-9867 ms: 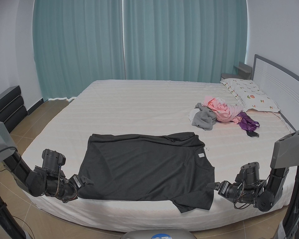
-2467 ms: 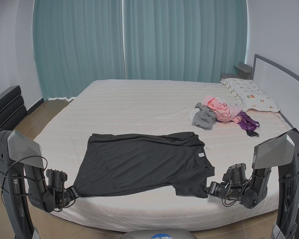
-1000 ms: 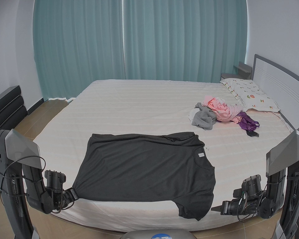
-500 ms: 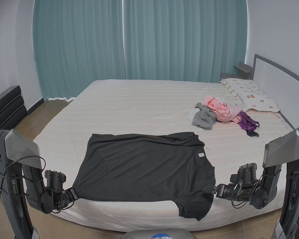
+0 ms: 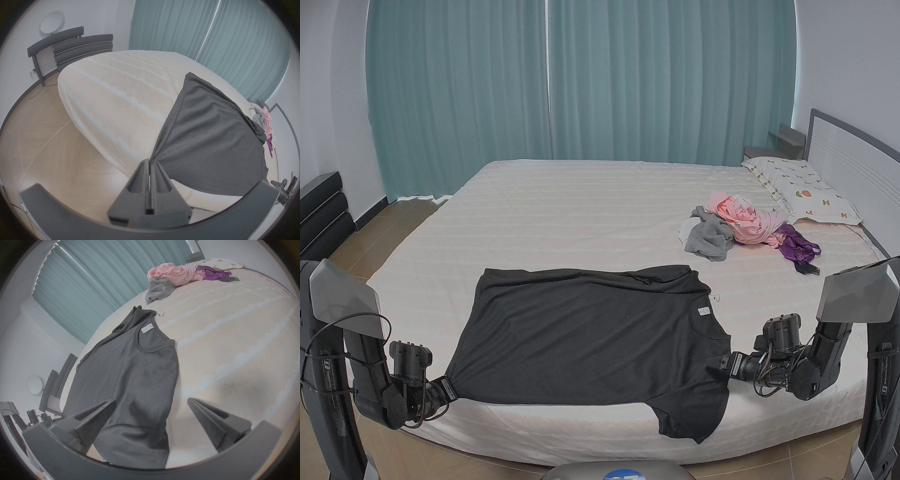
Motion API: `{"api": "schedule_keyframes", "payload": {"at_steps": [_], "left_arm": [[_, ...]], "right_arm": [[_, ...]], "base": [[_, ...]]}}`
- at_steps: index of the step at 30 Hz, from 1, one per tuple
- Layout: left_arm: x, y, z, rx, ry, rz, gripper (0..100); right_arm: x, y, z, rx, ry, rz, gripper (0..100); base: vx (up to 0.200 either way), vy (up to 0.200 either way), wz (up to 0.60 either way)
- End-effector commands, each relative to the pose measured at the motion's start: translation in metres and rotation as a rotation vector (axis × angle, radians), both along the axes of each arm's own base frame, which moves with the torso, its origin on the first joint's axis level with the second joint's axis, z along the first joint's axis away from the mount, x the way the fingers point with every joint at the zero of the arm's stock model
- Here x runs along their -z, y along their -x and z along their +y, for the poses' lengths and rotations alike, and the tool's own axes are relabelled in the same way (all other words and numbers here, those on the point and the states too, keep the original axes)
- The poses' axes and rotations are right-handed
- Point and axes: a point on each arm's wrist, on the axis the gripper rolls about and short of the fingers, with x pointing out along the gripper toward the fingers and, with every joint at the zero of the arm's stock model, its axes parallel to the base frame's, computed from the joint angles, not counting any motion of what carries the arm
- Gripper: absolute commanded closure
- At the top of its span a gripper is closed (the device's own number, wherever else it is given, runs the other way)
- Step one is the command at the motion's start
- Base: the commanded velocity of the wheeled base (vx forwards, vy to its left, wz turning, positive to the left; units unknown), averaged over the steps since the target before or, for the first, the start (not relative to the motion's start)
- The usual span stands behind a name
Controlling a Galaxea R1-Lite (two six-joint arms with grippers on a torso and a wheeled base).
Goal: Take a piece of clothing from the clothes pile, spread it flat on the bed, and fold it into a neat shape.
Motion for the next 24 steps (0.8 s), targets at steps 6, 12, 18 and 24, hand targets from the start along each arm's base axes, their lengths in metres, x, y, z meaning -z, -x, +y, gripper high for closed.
{"api": "schedule_keyframes", "payload": {"at_steps": [6, 12, 18, 24], "left_arm": [[0.001, 0.000, 0.000, -0.001, 0.000, 0.003, 100], [0.000, -0.001, 0.000, -0.002, 0.003, -0.001, 100], [0.000, -0.003, 0.000, -0.006, 0.006, -0.011, 100], [-0.001, -0.005, 0.000, -0.008, 0.009, -0.021, 100]], "right_arm": [[0.000, -0.005, -0.011, 0.061, -0.008, -0.002, 100], [-0.007, -0.008, -0.018, 0.085, -0.016, -0.026, 100], [-0.012, -0.013, -0.016, 0.080, -0.021, -0.052, 100], [-0.014, -0.029, -0.012, 0.076, -0.031, -0.094, 100]], "base": [[0.000, 0.000, 0.00], [0.000, 0.000, 0.00], [0.000, 0.000, 0.00], [0.000, 0.000, 0.00]]}}
